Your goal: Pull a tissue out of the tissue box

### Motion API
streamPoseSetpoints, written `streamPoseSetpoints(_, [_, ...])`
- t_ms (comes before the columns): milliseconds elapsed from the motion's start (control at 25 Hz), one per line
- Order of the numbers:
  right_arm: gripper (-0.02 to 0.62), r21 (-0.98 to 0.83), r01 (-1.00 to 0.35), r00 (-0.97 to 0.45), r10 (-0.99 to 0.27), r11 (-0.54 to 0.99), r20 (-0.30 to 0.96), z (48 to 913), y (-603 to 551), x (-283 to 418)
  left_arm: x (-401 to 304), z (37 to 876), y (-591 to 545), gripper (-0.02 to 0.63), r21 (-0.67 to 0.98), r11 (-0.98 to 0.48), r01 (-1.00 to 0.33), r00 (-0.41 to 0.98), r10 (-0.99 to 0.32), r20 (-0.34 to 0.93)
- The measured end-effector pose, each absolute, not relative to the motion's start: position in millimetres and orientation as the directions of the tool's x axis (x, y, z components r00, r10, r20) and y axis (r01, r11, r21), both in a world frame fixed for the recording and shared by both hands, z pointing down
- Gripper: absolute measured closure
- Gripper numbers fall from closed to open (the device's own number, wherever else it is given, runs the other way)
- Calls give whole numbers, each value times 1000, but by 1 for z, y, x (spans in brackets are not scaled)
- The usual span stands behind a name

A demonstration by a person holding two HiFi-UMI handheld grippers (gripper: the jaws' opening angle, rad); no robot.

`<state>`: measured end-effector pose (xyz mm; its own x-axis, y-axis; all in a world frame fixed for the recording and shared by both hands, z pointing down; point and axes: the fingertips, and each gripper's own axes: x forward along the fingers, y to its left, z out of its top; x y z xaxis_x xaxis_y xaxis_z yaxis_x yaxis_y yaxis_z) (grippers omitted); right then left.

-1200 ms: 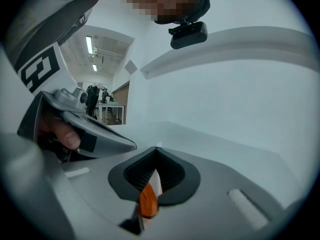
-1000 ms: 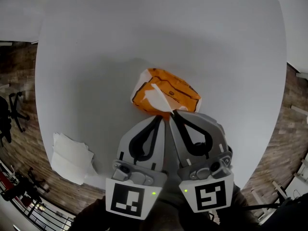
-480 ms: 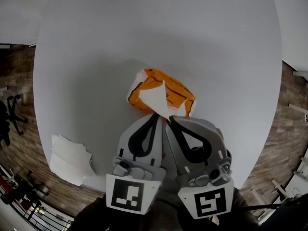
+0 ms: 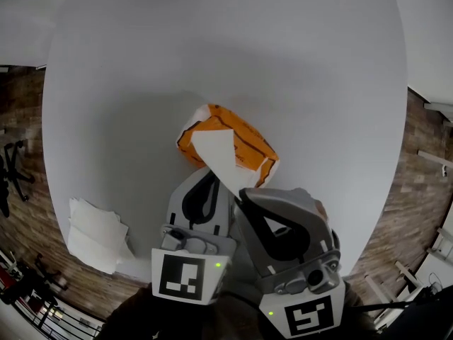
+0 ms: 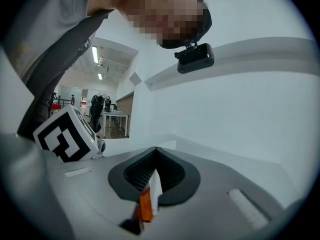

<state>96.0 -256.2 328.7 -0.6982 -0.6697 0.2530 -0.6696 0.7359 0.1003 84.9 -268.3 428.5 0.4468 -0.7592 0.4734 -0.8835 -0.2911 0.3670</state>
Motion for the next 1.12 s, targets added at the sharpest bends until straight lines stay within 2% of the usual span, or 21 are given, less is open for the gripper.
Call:
streamPoseSetpoints(640, [592,140,-630,-747,-645,764,159,274,-219,79,82,424,-264,606,368,-274,-889,432,-768,472])
streamPoseSetpoints(1120, [592,181,-600,-779,-621,779,92,226,-186,66,69,352,-233,606,327,-283,-901,399,-837,374])
